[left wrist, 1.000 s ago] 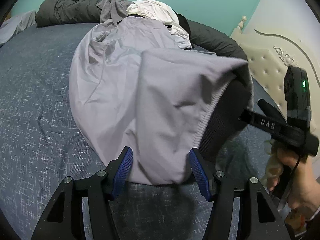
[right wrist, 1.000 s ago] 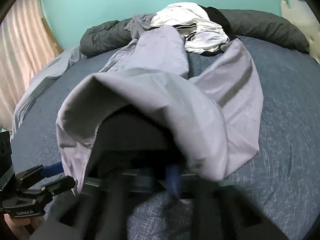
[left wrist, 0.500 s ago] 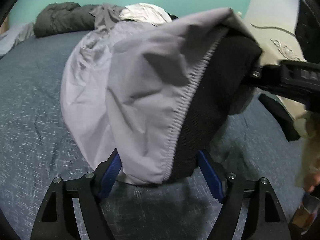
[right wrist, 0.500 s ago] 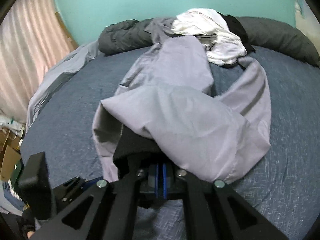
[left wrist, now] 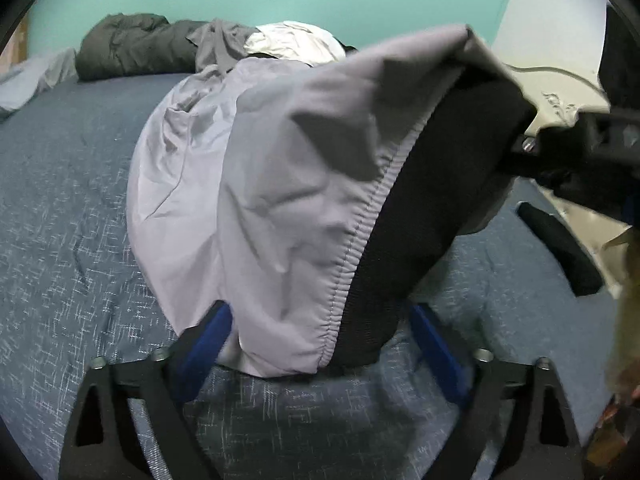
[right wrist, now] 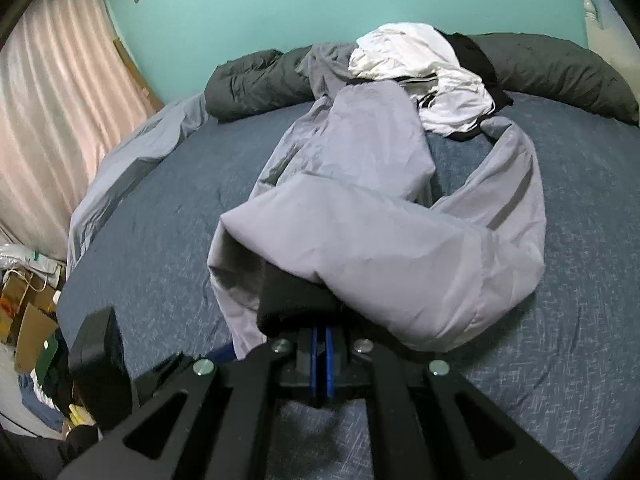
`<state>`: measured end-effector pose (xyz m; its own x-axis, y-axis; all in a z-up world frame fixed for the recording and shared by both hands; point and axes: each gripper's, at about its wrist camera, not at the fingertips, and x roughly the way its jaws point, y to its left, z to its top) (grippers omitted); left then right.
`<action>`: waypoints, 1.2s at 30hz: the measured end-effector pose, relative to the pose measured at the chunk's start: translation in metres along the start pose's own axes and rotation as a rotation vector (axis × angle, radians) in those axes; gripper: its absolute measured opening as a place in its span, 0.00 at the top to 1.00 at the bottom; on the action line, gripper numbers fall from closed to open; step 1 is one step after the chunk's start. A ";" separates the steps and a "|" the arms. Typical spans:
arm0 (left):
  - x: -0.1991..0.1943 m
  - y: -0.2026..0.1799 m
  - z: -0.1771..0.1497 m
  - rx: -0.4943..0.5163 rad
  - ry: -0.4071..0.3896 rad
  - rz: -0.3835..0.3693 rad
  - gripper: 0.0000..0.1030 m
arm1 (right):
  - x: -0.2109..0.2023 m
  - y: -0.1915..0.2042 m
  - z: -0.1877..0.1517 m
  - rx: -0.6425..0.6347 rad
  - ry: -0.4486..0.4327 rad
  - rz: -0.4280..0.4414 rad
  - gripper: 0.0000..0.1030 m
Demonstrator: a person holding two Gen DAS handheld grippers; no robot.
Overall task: Fold clothes
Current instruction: 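Lift the grey jacket up by its hem with both tools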
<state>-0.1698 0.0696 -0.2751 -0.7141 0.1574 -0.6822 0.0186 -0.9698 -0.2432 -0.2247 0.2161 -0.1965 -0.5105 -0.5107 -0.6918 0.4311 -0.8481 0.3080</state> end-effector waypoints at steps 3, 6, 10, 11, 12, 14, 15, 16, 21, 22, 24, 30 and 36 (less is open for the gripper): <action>0.012 0.000 0.000 0.014 0.007 0.031 0.08 | 0.001 0.004 0.000 -0.012 0.006 0.007 0.98; 0.017 0.003 0.004 0.030 0.005 0.024 0.08 | 0.000 0.004 -0.001 -0.006 0.005 0.019 0.98; 0.021 0.021 0.013 0.003 0.008 0.013 0.20 | -0.003 0.003 -0.003 0.008 0.001 0.039 0.98; 0.022 0.027 0.015 -0.016 0.014 0.004 0.36 | -0.004 0.003 -0.004 0.007 -0.002 0.044 0.98; 0.023 0.033 0.017 -0.036 0.019 -0.006 0.46 | -0.006 0.003 -0.004 0.006 -0.005 0.047 0.98; 0.021 0.040 0.020 -0.054 0.015 -0.025 0.53 | -0.009 0.003 -0.006 0.006 -0.009 0.050 0.98; 0.019 0.042 0.021 -0.052 0.013 -0.036 0.62 | -0.011 0.004 -0.006 0.005 -0.012 0.052 0.98; 0.017 0.043 0.023 -0.049 0.011 -0.047 0.69 | -0.013 0.004 -0.007 0.004 -0.016 0.054 0.98; -0.022 0.047 0.040 -0.022 -0.076 -0.059 0.85 | -0.028 0.008 -0.007 -0.014 -0.040 0.054 0.98; -0.035 0.049 0.045 -0.018 -0.103 -0.059 0.86 | -0.033 0.009 -0.007 -0.016 -0.052 0.053 0.98; -0.055 0.051 0.051 -0.014 -0.138 -0.060 0.88 | -0.046 0.011 -0.005 -0.019 -0.082 0.050 0.98; -0.124 0.041 0.065 0.027 -0.224 -0.043 0.90 | -0.094 0.034 0.006 -0.073 -0.171 0.044 0.98; -0.203 0.021 0.103 0.071 -0.315 -0.051 0.91 | -0.158 0.065 0.027 -0.116 -0.284 0.052 0.98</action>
<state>-0.0969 -0.0019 -0.0706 -0.8944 0.1515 -0.4208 -0.0638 -0.9745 -0.2153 -0.1361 0.2373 -0.0494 -0.6659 -0.5856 -0.4623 0.5356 -0.8066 0.2501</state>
